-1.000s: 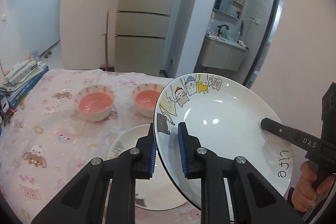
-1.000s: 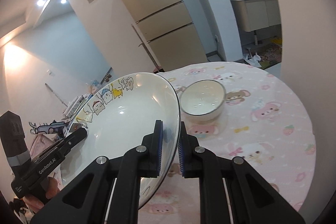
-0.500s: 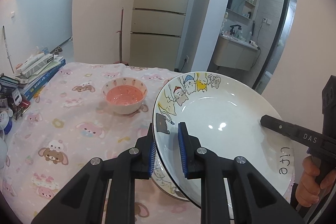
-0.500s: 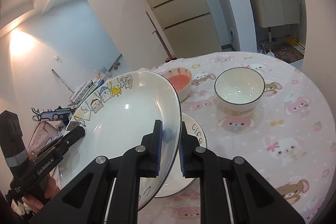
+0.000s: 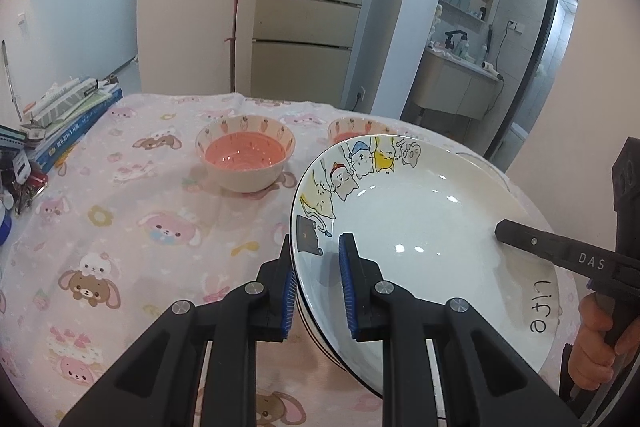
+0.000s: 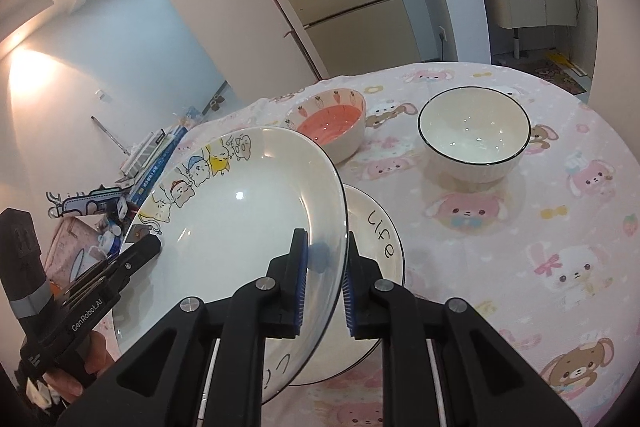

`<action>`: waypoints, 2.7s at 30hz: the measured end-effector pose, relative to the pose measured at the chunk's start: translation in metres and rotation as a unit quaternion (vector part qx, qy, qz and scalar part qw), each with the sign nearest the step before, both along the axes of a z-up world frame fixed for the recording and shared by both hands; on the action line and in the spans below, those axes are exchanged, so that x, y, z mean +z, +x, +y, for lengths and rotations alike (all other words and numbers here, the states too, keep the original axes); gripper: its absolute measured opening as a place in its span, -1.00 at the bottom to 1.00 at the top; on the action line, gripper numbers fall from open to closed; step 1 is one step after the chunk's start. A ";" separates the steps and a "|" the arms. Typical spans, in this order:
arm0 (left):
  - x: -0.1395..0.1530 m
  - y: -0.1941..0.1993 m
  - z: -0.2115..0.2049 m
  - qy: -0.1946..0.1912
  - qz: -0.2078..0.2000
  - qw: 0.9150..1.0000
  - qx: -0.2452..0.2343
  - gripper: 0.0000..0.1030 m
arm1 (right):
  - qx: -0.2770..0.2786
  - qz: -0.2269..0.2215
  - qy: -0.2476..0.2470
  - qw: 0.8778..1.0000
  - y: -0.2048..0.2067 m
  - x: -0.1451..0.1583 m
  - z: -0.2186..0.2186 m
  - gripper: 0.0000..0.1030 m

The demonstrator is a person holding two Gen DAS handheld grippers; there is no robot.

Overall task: Organize plates and bowls
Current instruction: 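Lower the cartoon-rim plate with both grippers onto the 'Life' plate stack, then press the cartoon-rim plate flat onto the stack with both grippers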

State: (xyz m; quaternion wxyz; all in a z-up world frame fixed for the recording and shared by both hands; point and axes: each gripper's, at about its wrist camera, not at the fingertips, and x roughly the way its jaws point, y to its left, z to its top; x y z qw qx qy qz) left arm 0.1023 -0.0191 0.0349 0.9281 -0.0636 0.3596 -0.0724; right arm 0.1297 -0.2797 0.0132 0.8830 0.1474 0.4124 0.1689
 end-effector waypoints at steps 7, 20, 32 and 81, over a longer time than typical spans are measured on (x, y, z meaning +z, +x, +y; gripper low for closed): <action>-0.024 0.010 0.007 -0.003 0.031 1.000 0.000 -0.60 | 0.005 0.024 -0.013 1.000 0.007 -0.019 0.006 -0.70; -0.052 0.018 0.009 0.012 0.063 0.998 -0.001 -0.59 | 0.012 0.058 -0.034 0.998 0.013 -0.046 0.015 -0.70; -0.059 0.021 0.002 0.026 0.064 0.998 -0.004 -0.58 | 0.010 0.064 -0.053 0.996 0.015 -0.053 0.018 -0.68; -0.079 0.019 -0.026 0.099 -0.009 0.995 -0.027 -0.50 | 0.019 -0.108 -0.244 0.964 -0.013 -0.056 0.031 -0.57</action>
